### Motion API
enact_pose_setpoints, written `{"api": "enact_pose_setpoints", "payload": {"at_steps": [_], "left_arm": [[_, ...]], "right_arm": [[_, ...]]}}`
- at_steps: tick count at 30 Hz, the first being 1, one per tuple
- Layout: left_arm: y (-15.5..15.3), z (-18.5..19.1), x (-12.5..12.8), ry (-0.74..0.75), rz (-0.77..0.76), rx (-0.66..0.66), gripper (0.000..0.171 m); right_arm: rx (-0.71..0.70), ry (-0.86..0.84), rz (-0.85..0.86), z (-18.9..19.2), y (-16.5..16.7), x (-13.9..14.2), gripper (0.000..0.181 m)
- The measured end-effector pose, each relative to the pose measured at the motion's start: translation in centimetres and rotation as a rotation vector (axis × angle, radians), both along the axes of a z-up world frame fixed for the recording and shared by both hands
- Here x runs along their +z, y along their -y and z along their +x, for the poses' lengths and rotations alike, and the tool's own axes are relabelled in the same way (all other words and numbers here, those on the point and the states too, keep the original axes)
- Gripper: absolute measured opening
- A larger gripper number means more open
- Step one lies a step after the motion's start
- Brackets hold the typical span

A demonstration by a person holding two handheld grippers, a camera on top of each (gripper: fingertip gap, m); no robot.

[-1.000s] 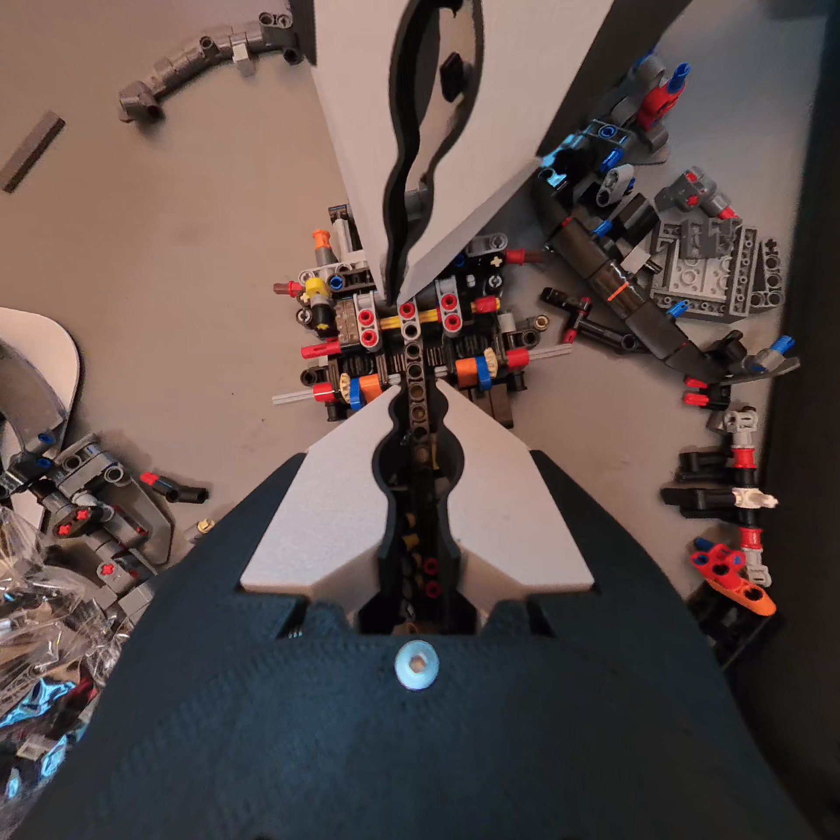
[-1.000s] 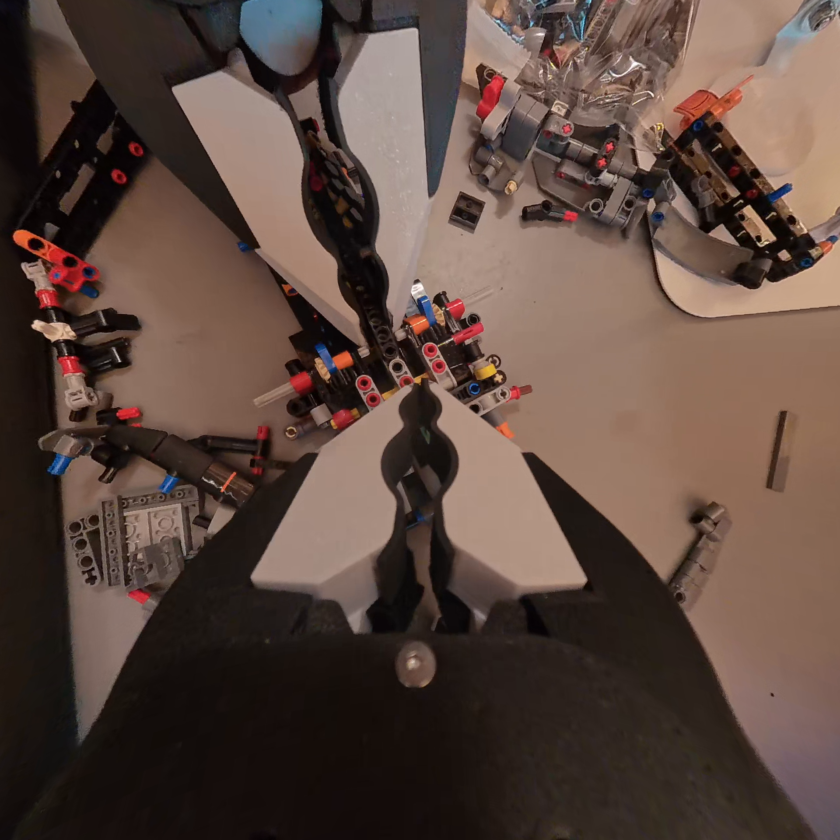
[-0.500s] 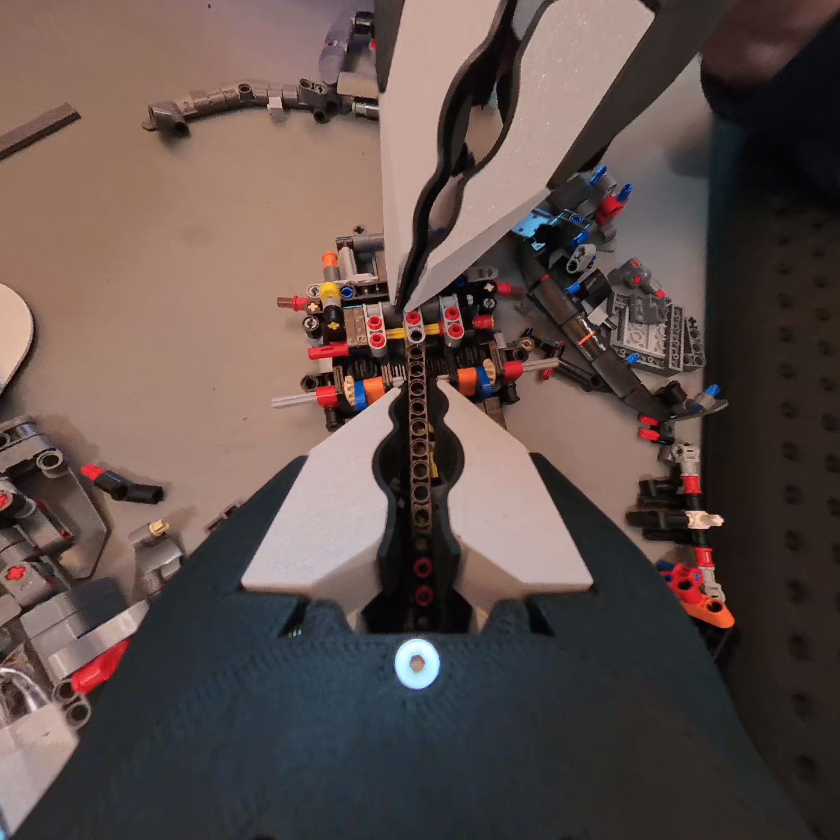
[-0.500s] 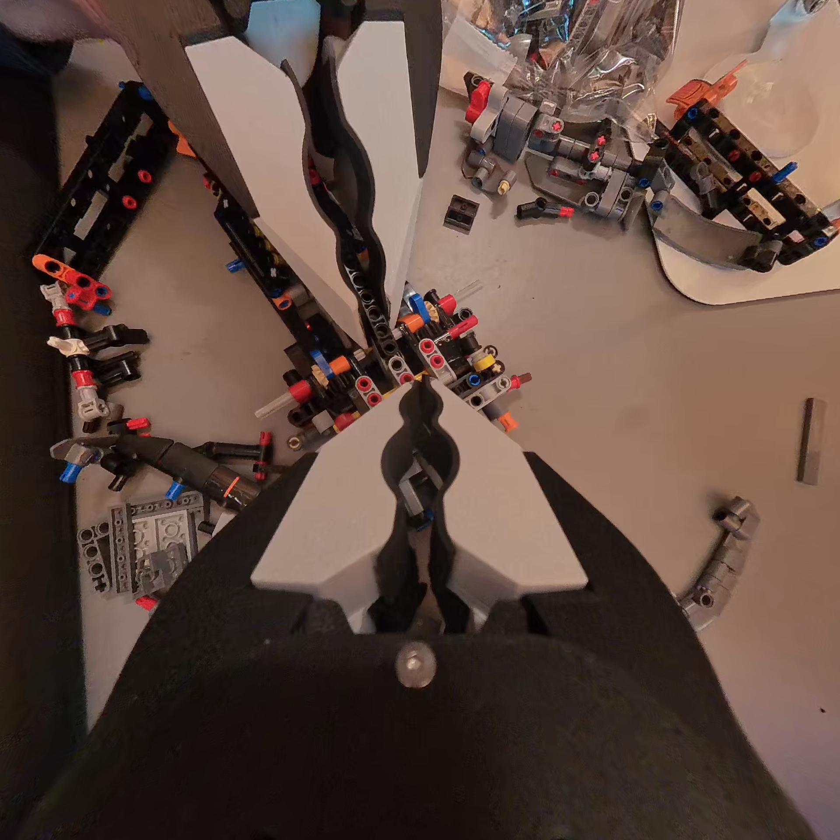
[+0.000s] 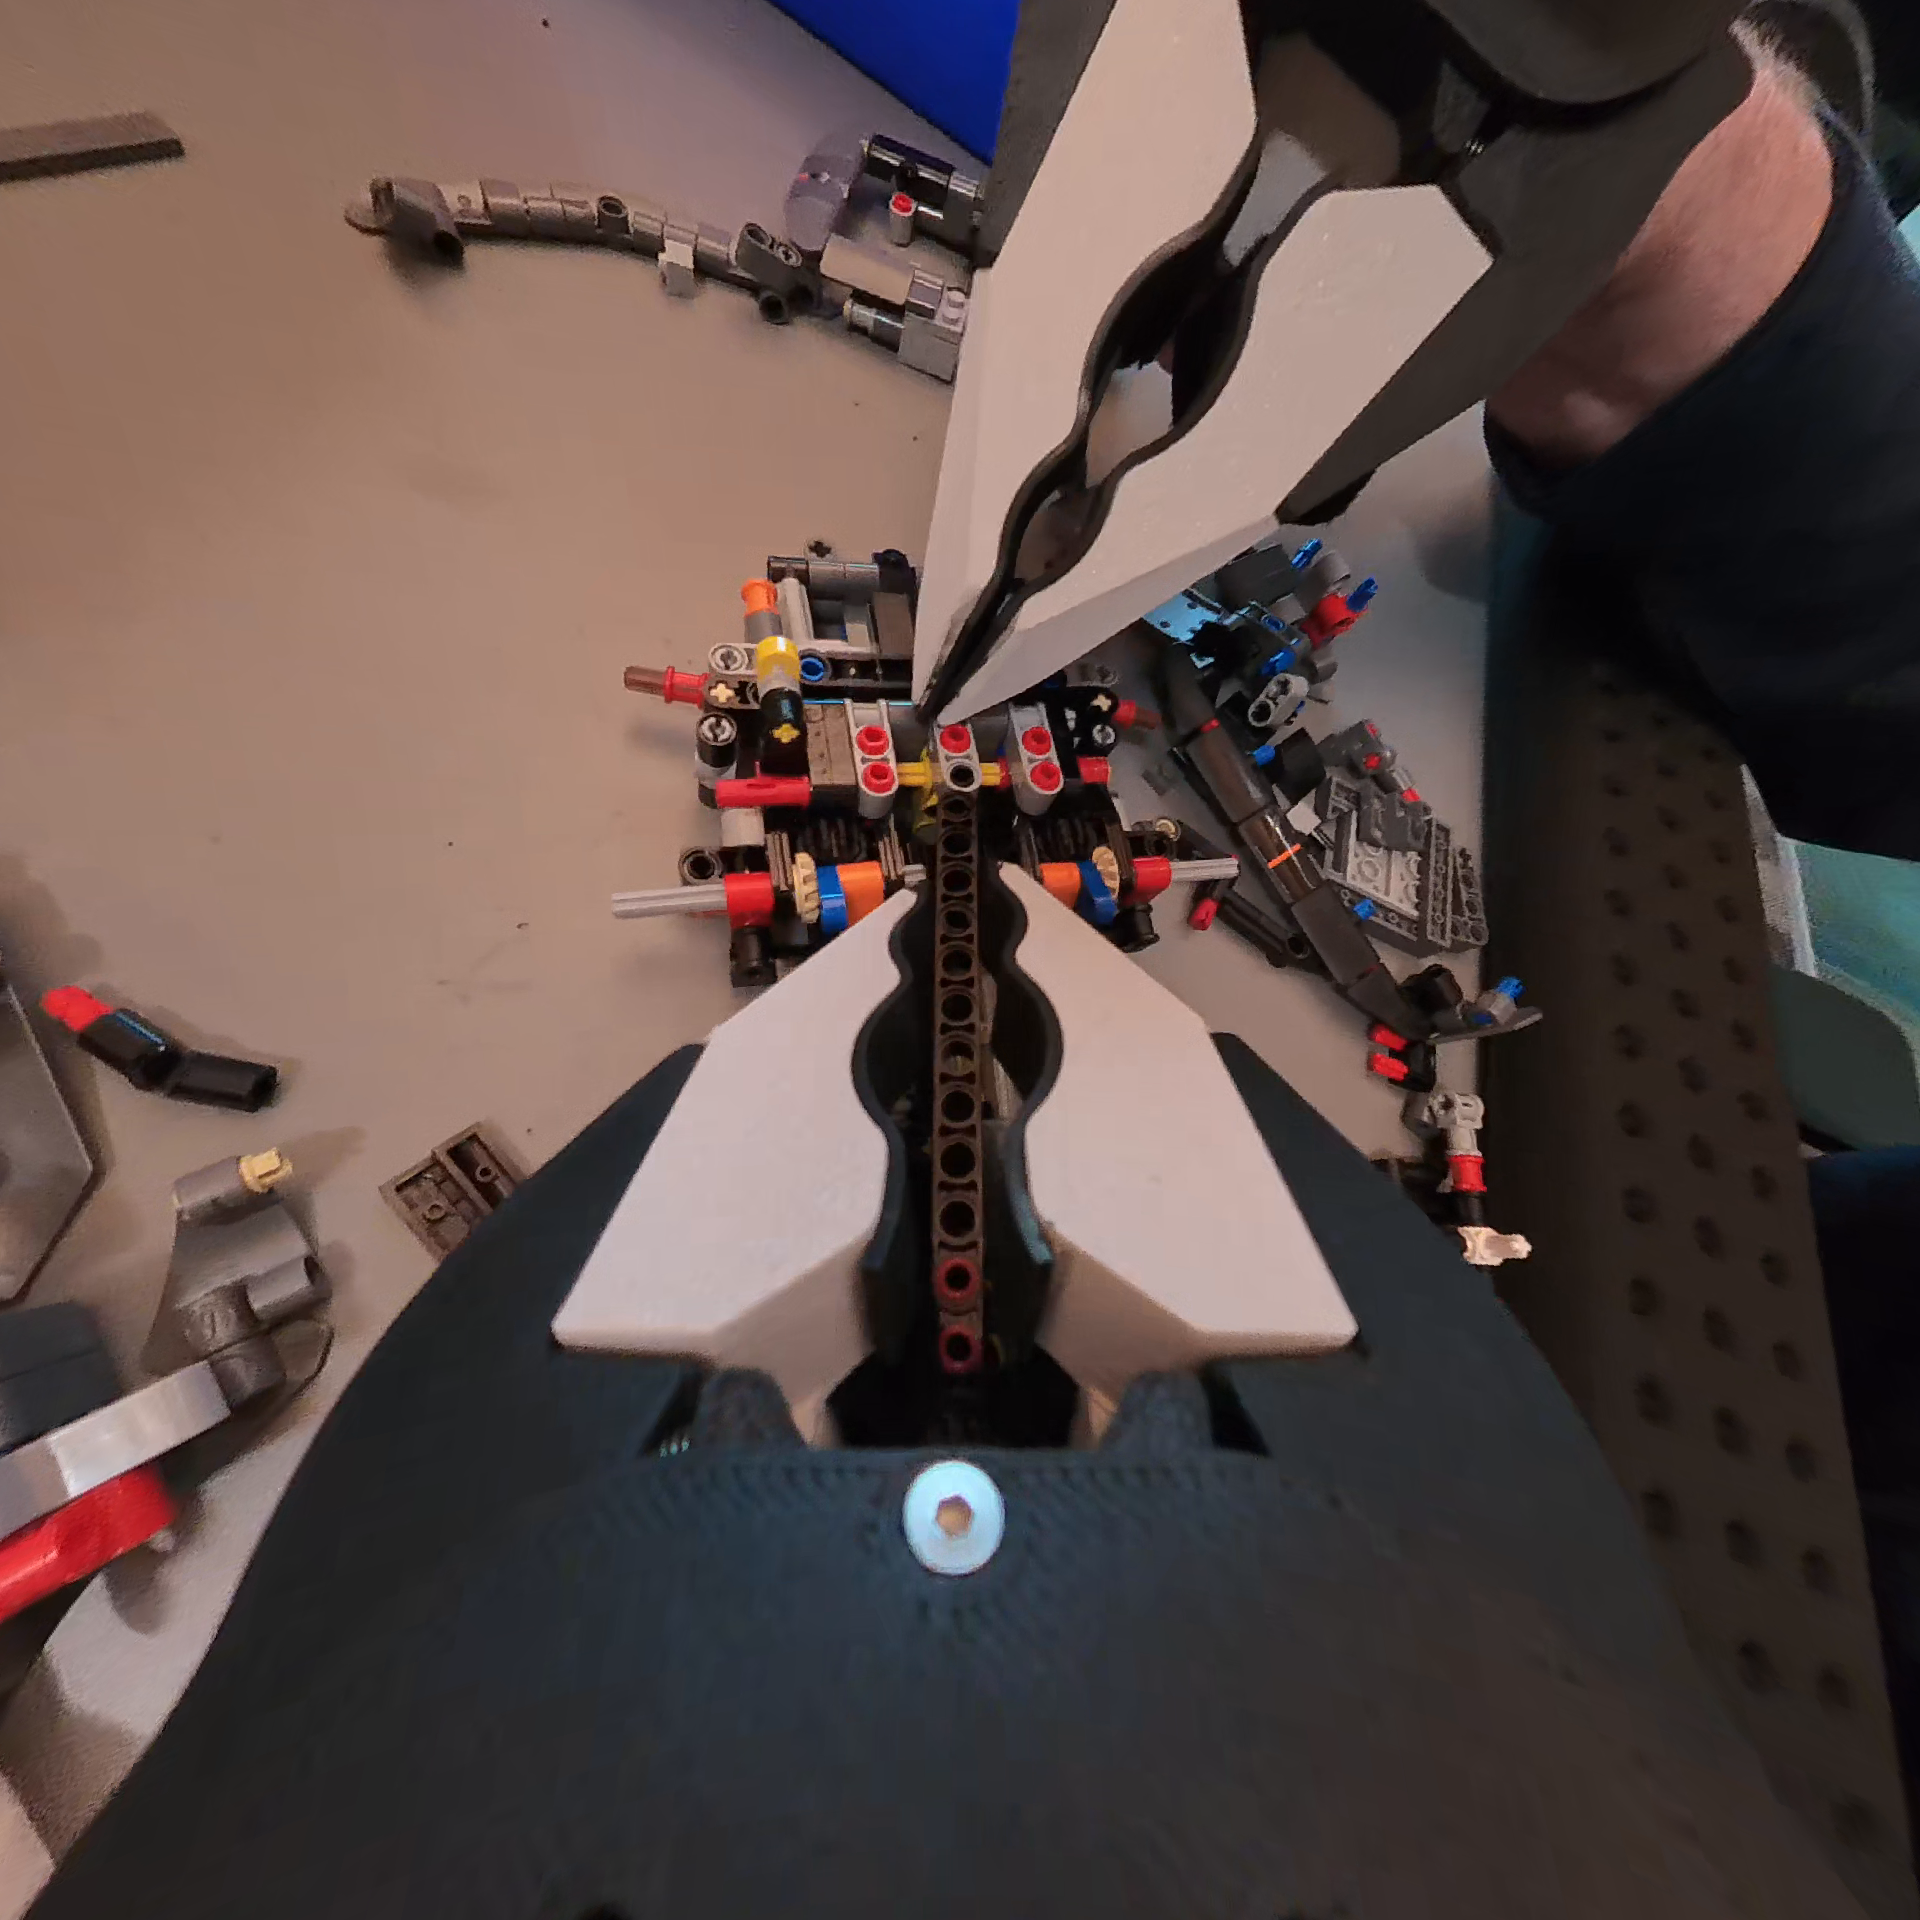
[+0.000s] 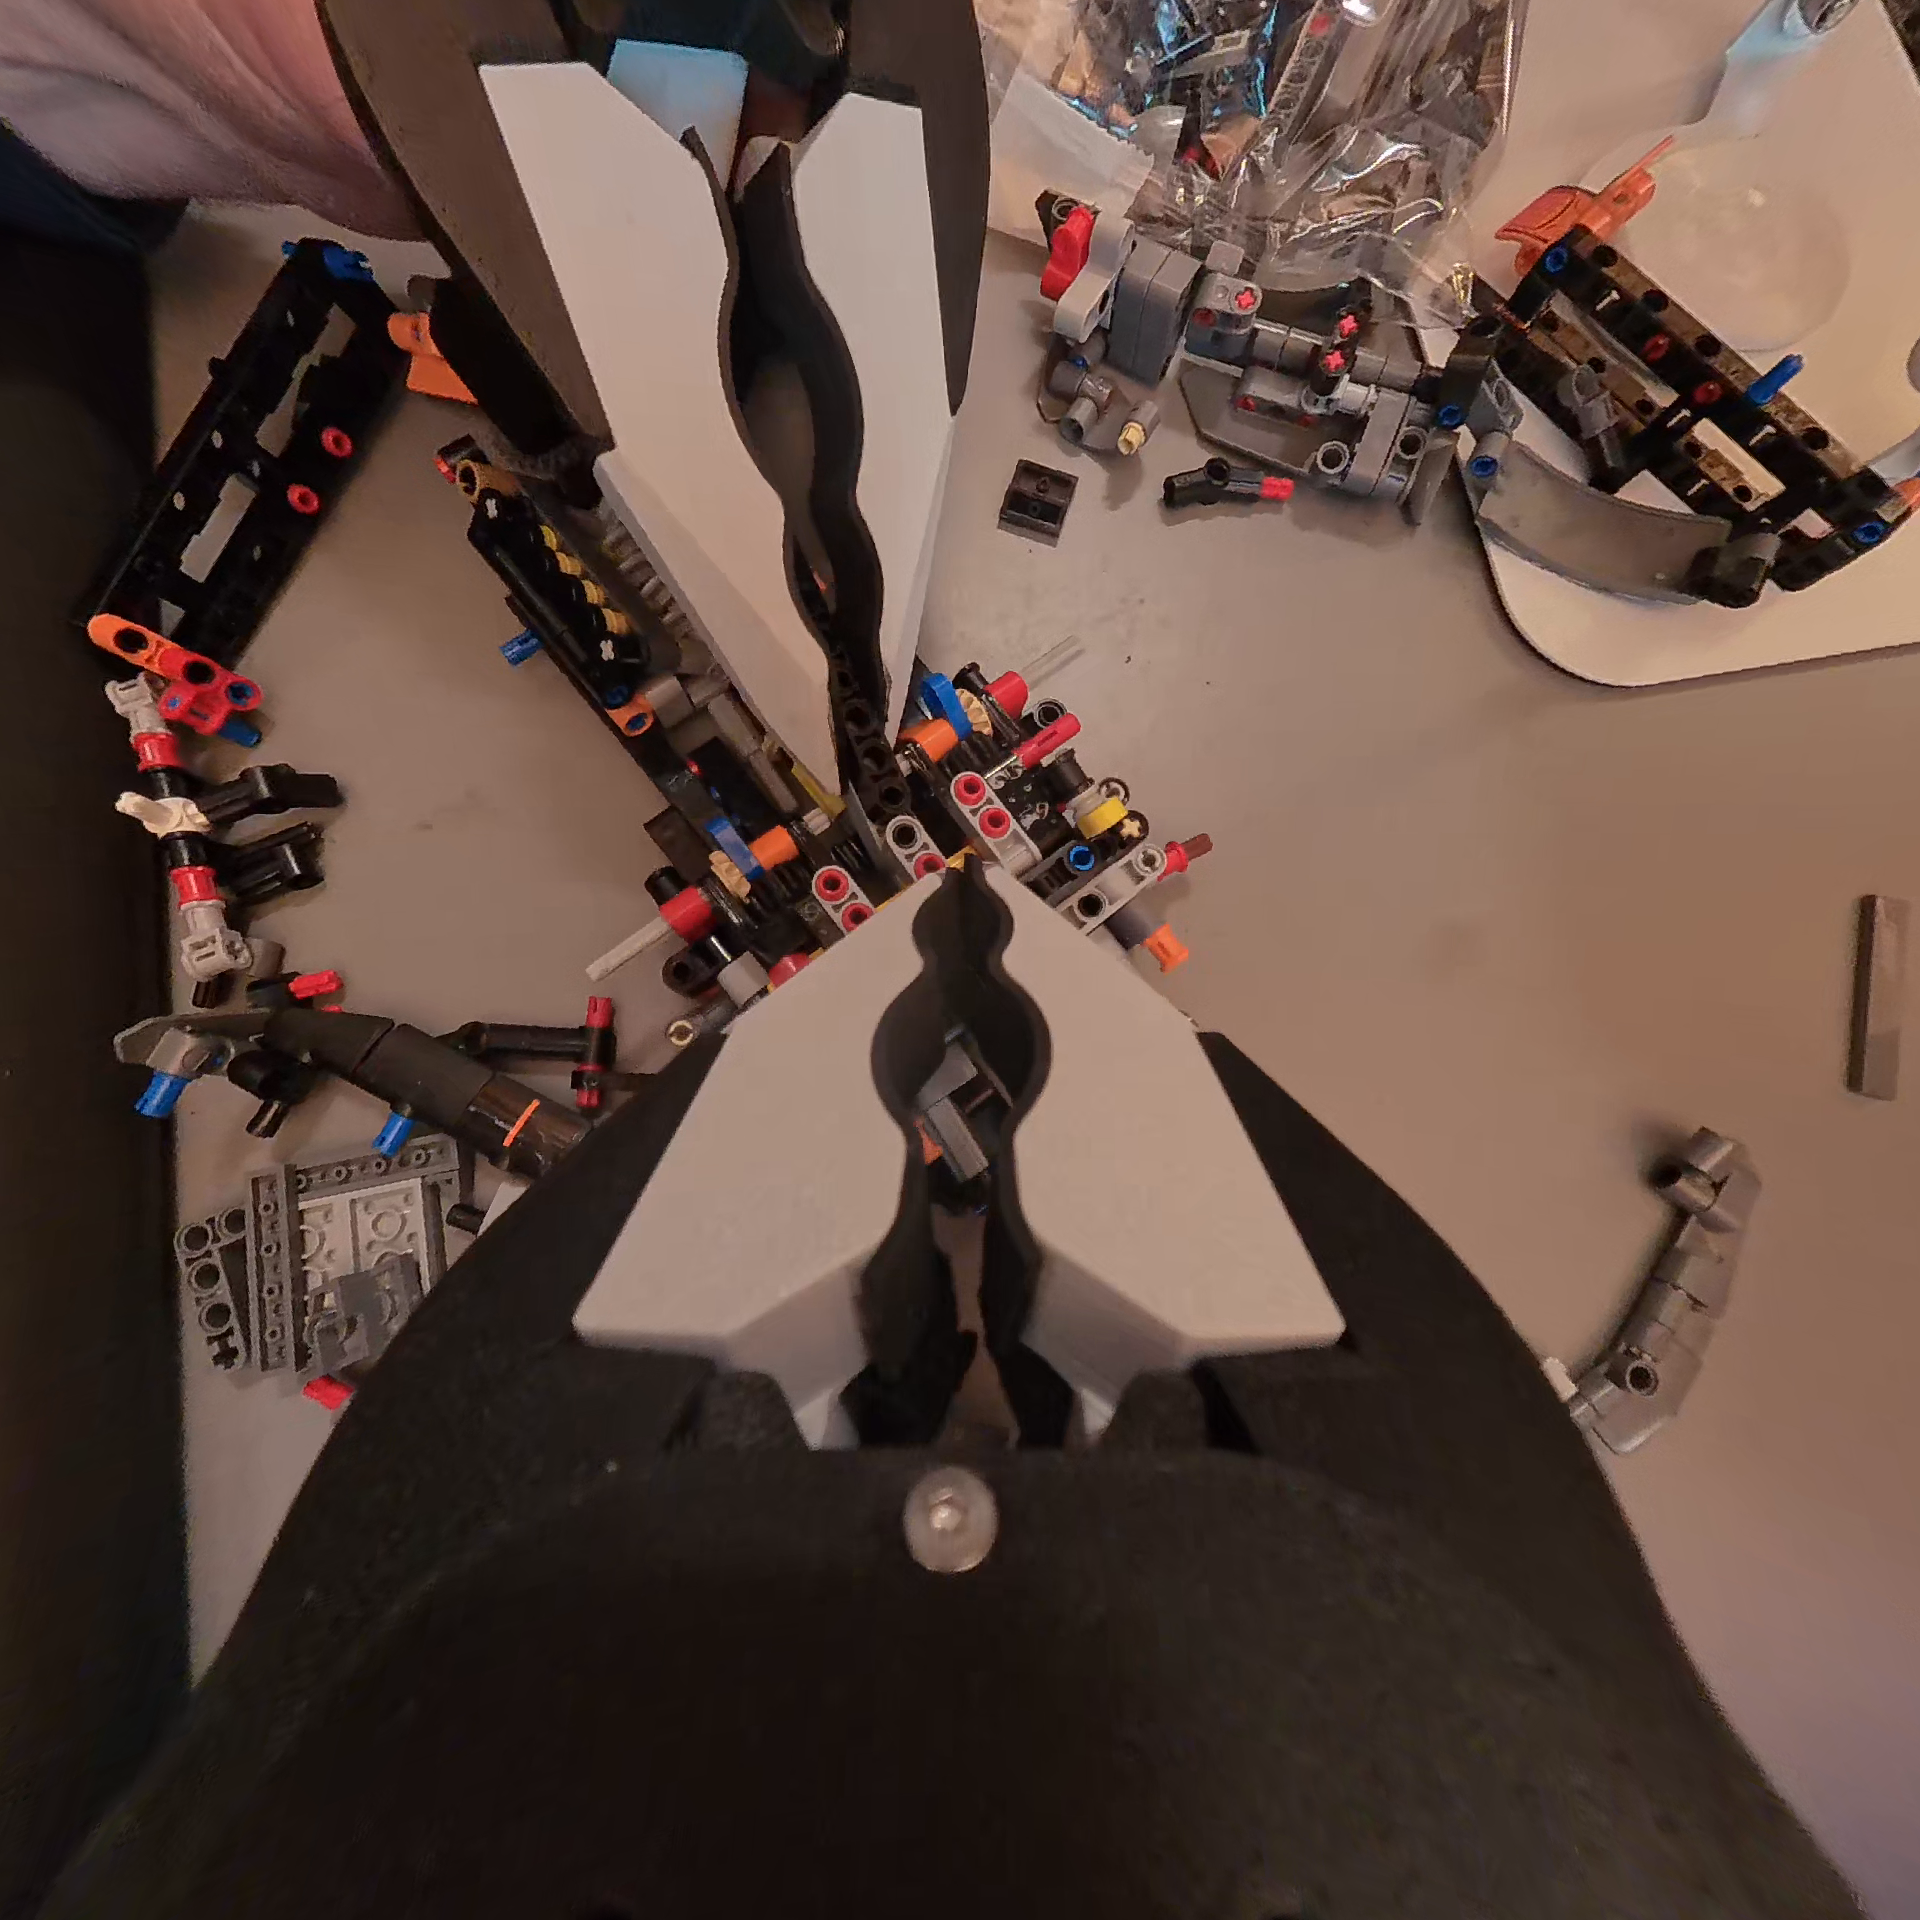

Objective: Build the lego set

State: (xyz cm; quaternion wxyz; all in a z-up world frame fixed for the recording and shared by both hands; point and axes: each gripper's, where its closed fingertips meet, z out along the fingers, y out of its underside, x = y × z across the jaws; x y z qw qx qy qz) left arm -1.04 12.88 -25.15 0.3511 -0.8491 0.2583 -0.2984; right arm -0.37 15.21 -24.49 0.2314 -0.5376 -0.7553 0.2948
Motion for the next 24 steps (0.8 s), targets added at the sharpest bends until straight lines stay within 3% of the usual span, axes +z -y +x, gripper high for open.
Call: {"api": "enact_pose_setpoints", "payload": {"at_steps": [4,7,10,14,17,22,24], "left_arm": [[-0.1,-0.3,0.0,-0.008,-0.001,0.003,0.003],[0.1,-0.5,-0.2,-0.230,0.092,-0.040,0.003],[0.2,-0.8,-0.6,-0.382,0.083,-0.069,0.004],[-0.3,-0.2,1.8,-0.226,0.109,-0.039,0.000],[0.0,-0.1,0.3,-0.303,0.060,-0.064,0.012],[-0.2,-0.1,-0.2,-0.350,0.056,-0.069,0.006],[-0.2,-0.1,-0.1,-0.301,0.052,-0.063,0.005]], "right_arm": [[-0.008,-0.016,0.019,-0.2,-0.1,0.0,0.000],[-0.006,-0.015,0.040,-0.3,0.1,0.0,0.000],[0.004,-0.006,0.069,-0.4,0.2,0.0,0.000],[0.009,-0.008,0.040,-0.4,0.4,0.0,0.000],[0.012,-0.007,0.033,-0.5,0.5,-0.1,0.000],[0.008,-0.008,0.032,-0.5,0.5,-0.1,0.000],[0.004,-0.007,0.024,-0.5,0.5,-0.1,0.000]]}}
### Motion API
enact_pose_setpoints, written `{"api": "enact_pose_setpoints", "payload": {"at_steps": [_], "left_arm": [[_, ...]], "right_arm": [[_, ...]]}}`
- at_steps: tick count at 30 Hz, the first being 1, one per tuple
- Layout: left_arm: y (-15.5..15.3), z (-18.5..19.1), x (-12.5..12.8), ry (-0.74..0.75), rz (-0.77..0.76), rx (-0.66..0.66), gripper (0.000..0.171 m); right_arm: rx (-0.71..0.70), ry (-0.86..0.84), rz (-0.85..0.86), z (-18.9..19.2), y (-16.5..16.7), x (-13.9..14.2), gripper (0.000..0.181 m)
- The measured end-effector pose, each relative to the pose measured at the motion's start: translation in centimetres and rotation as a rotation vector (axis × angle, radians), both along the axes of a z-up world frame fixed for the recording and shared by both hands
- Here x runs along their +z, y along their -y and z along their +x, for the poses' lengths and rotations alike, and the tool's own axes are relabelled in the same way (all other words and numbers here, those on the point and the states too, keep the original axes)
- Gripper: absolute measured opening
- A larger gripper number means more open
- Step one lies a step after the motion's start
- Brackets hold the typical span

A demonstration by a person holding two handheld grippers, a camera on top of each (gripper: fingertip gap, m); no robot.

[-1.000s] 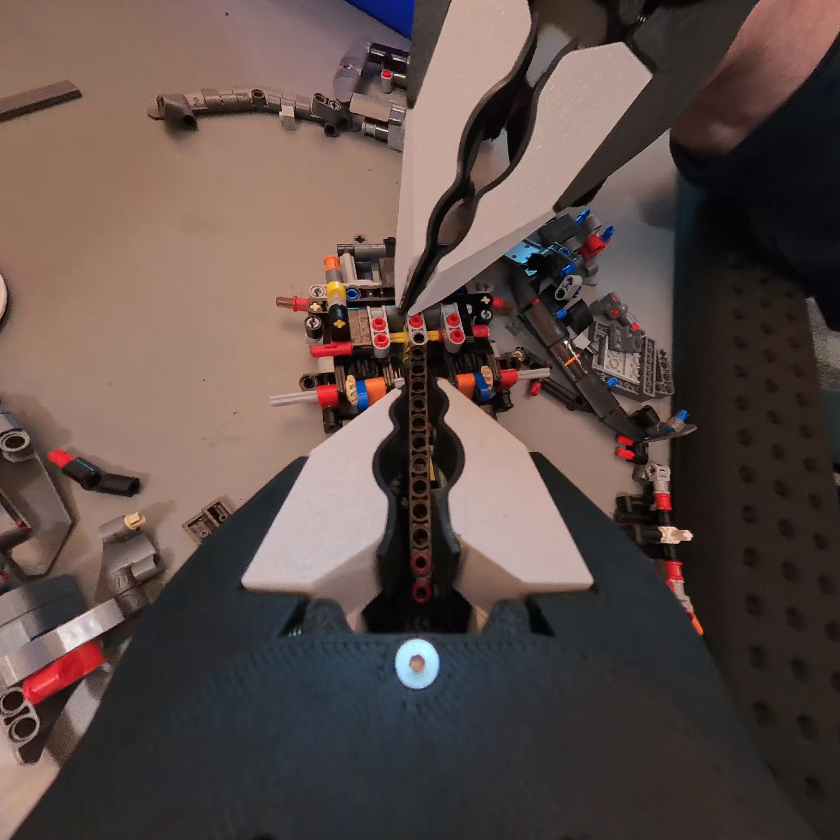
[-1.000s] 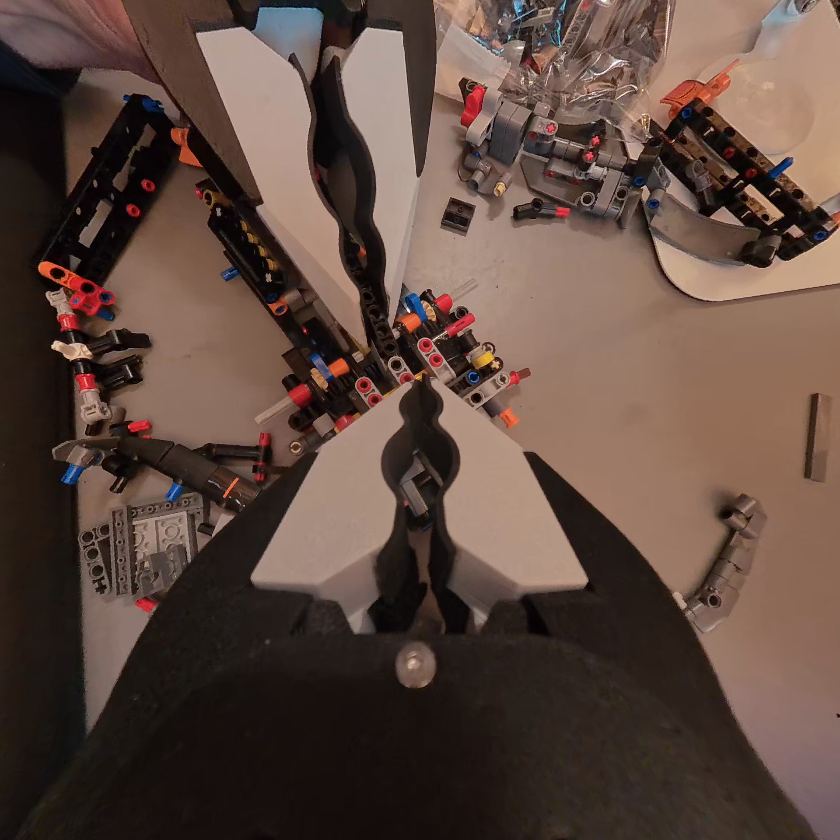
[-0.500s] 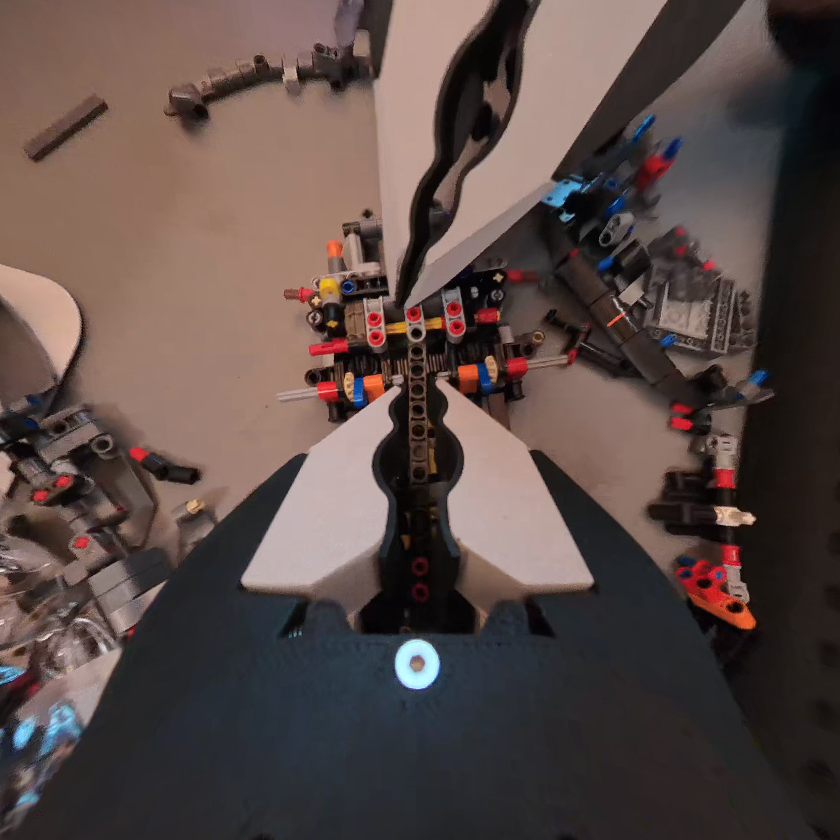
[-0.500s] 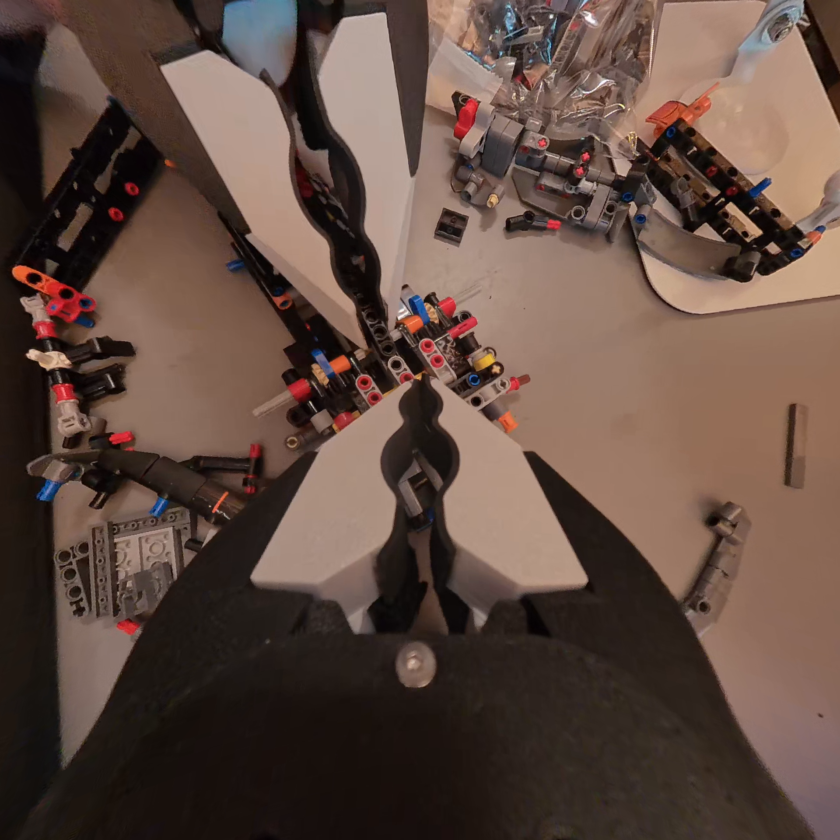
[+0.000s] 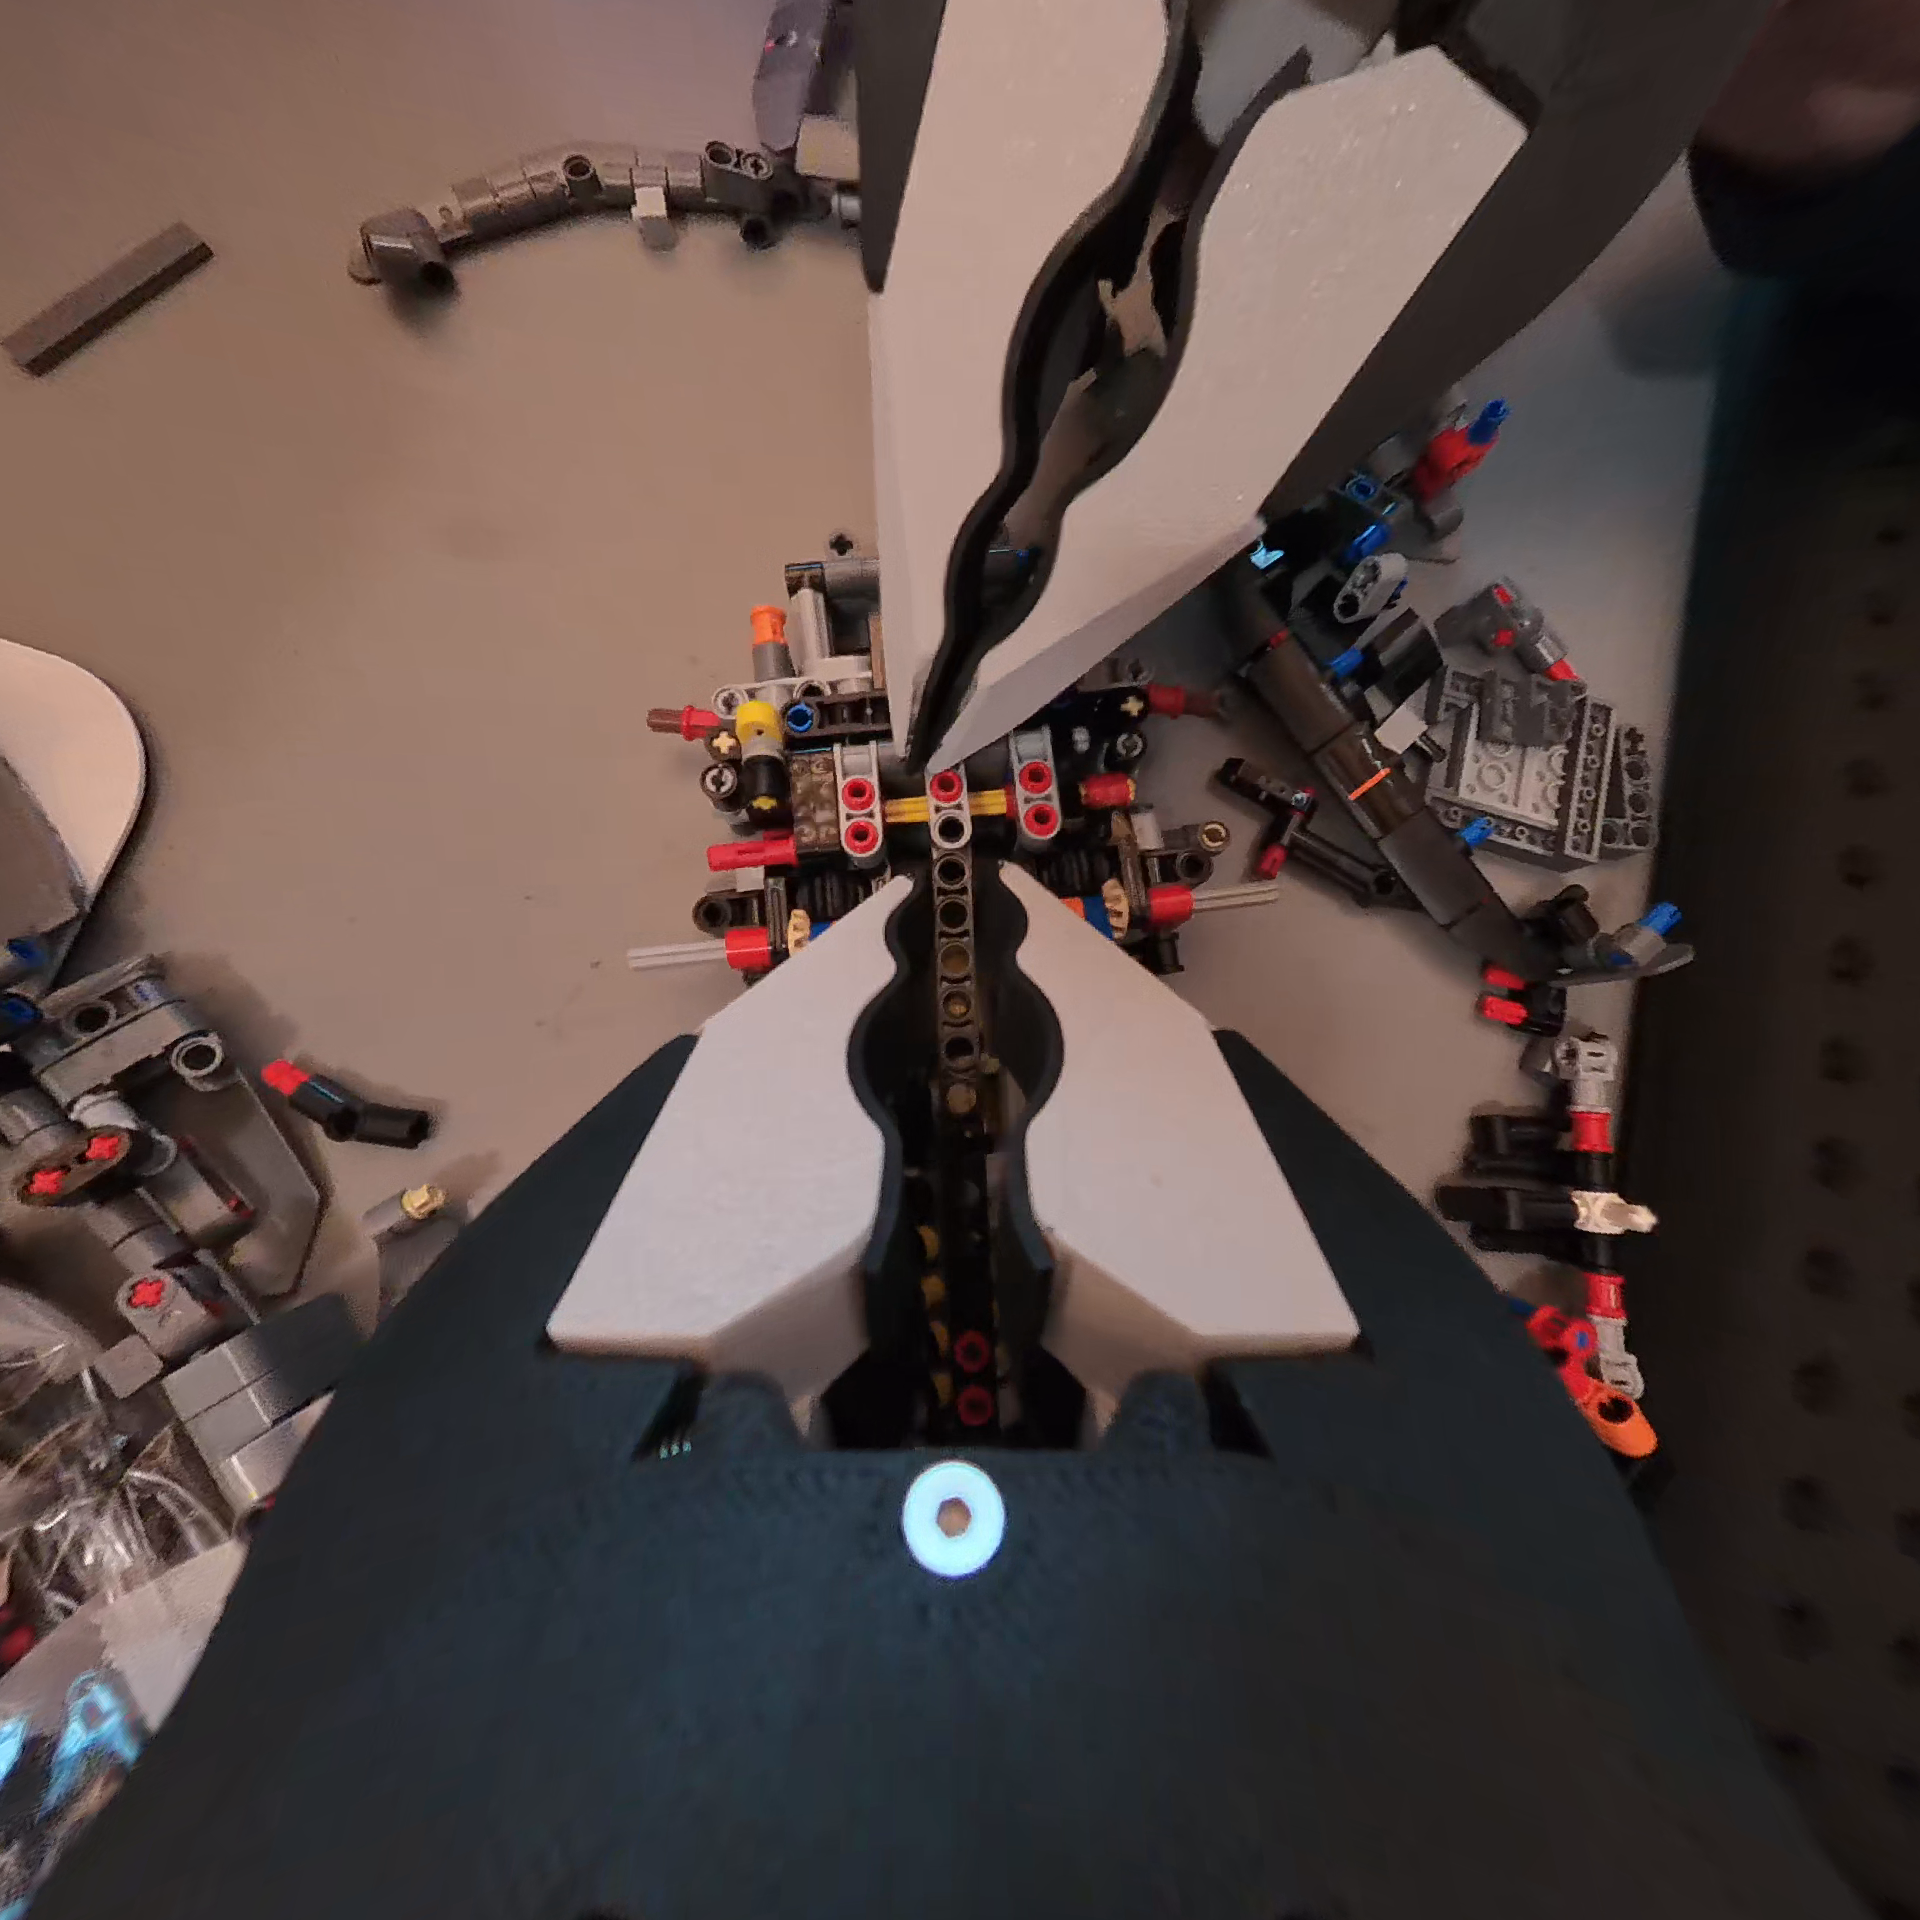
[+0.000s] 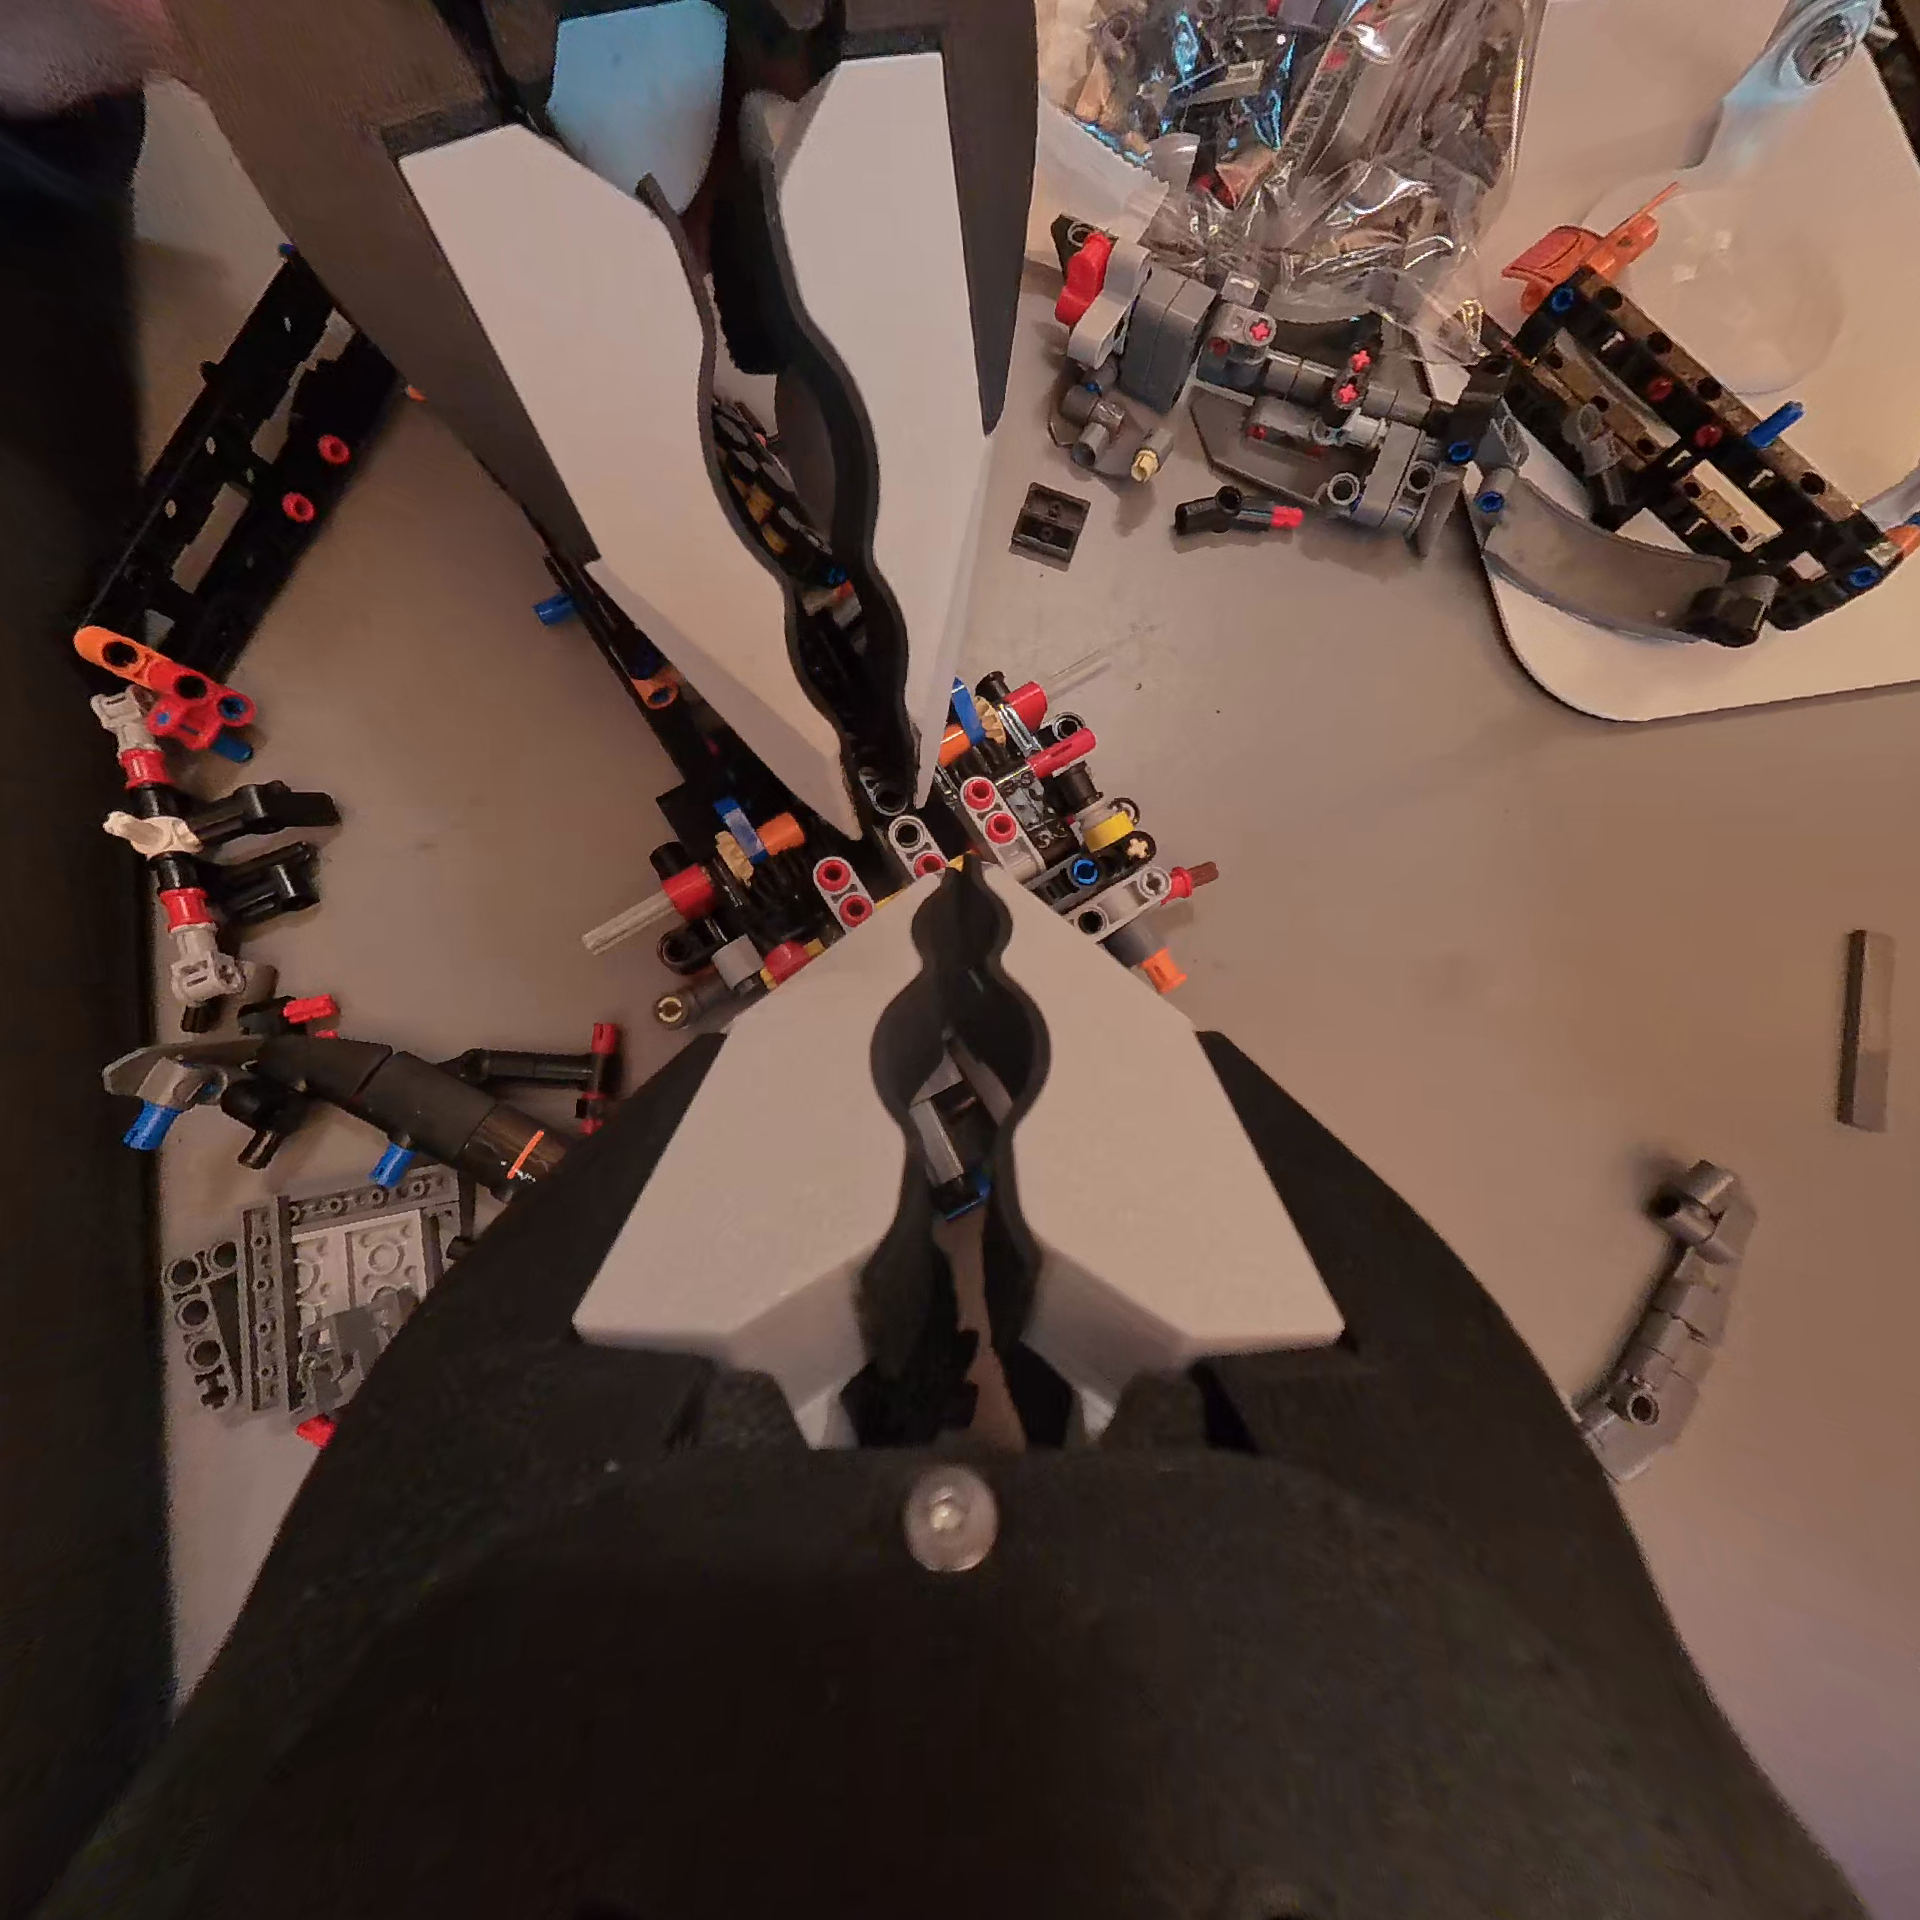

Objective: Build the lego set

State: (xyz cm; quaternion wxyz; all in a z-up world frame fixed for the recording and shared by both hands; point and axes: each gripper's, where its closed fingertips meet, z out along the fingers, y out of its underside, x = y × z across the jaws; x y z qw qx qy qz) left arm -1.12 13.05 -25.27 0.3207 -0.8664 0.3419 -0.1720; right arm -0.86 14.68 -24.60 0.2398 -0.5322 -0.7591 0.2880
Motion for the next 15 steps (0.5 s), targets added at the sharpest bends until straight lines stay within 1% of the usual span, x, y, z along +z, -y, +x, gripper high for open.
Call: {"api": "enact_pose_setpoints", "payload": {"at_steps": [5,7,8,9,10,11,12,13,14,15], "left_arm": [[-0.2,0.0,0.4,0.017,0.050,0.023,0.004],[-0.3,0.0,0.5,0.051,0.058,0.034,0.004],[-0.4,-0.1,1.2,0.088,0.081,0.052,0.004],[-0.9,-0.3,2.7,0.160,0.144,0.090,0.006],[-1.4,-0.5,5.9,0.323,0.210,0.121,0.005],[-1.8,-1.9,7.4,0.336,0.263,0.164,0.005],[-1.9,-3.0,6.1,0.214,0.253,0.183,0.005],[-1.5,-3.0,4.4,0.168,0.201,0.171,0.005],[-1.1,-2.7,3.3,0.160,0.175,0.160,0.005],[-0.8,-2.7,3.1,0.149,0.166,0.151,0.005]], "right_arm": [[-0.013,0.004,-0.004,0.0,-0.1,0.0,0.000],[-0.013,0.001,-0.002,0.1,-0.2,0.0,0.000],[-0.012,0.002,-0.007,0.1,-0.1,0.0,0.000],[-0.004,-0.001,-0.016,0.1,0.0,-0.1,0.000],[0.000,-0.007,-0.013,0.1,0.2,-0.1,0.000],[0.001,-0.009,0.005,0.1,0.1,-0.1,0.000],[-0.001,-0.009,0.016,0.1,0.1,-0.1,0.000],[-0.003,-0.010,0.009,0.1,0.1,-0.1,0.000],[-0.002,-0.012,-0.001,0.1,0.1,-0.1,0.000],[0.000,-0.013,-0.005,0.0,0.1,0.0,0.000]]}}
